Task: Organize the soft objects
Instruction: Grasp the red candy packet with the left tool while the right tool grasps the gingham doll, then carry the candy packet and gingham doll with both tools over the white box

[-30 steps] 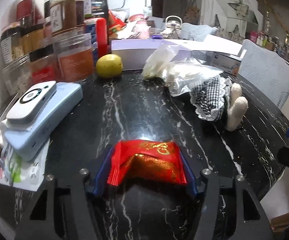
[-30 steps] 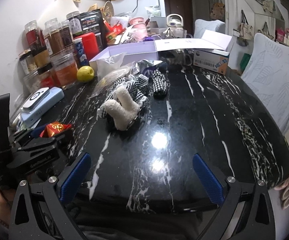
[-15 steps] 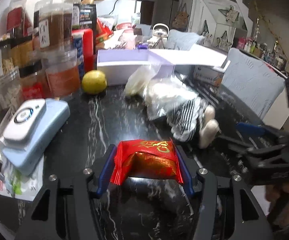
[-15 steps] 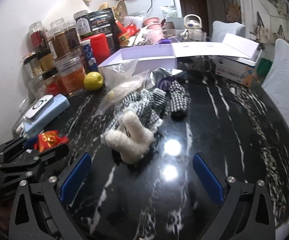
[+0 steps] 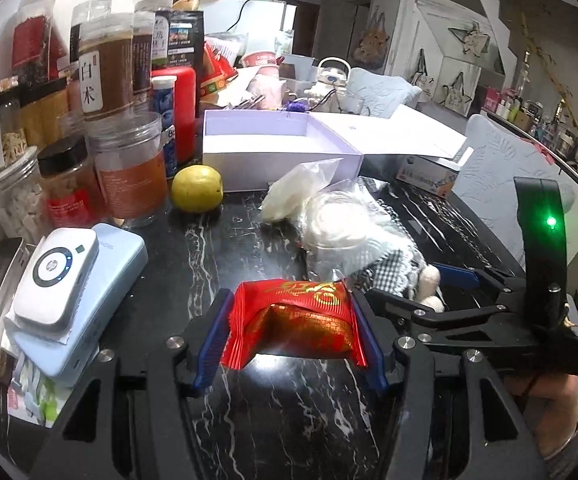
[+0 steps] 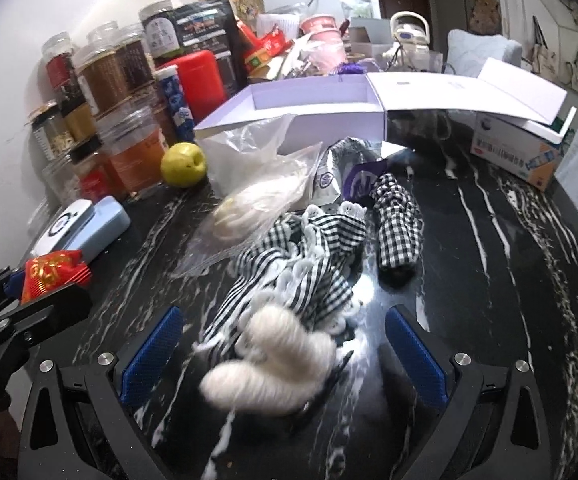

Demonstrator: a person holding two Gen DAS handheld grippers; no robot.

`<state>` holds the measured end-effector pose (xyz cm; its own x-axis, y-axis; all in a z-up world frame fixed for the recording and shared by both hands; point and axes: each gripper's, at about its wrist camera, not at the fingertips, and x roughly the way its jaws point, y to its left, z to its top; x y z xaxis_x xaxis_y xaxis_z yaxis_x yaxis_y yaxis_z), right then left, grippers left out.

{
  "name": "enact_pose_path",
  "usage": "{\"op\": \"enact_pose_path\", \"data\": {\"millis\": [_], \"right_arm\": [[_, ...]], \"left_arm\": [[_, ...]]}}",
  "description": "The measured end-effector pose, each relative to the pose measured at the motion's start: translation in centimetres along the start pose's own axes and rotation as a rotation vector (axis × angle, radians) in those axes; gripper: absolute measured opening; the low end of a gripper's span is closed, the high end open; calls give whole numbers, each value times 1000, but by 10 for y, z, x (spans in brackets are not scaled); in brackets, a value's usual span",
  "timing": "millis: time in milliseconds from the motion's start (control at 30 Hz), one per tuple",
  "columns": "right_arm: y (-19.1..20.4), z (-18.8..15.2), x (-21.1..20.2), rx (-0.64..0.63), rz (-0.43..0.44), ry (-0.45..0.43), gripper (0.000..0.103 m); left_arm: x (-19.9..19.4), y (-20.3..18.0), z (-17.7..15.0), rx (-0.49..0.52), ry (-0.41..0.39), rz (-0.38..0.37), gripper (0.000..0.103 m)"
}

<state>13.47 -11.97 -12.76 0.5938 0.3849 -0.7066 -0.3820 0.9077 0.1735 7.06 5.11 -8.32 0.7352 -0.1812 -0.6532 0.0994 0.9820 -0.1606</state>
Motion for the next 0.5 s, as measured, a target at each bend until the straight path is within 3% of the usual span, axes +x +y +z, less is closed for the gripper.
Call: {"op": "enact_pose_path", "data": {"millis": [267, 400, 500], "right_arm": [[-12, 6, 19, 41, 16, 38, 83], [-13, 4, 15, 39, 50, 51, 57], [-14, 1, 7, 15, 52, 41, 53]], "left_arm": [[13, 9, 8, -28, 26, -1, 57], [18, 10, 10, -30, 36, -8, 57], [19, 10, 10, -41, 43, -20, 57]]}}
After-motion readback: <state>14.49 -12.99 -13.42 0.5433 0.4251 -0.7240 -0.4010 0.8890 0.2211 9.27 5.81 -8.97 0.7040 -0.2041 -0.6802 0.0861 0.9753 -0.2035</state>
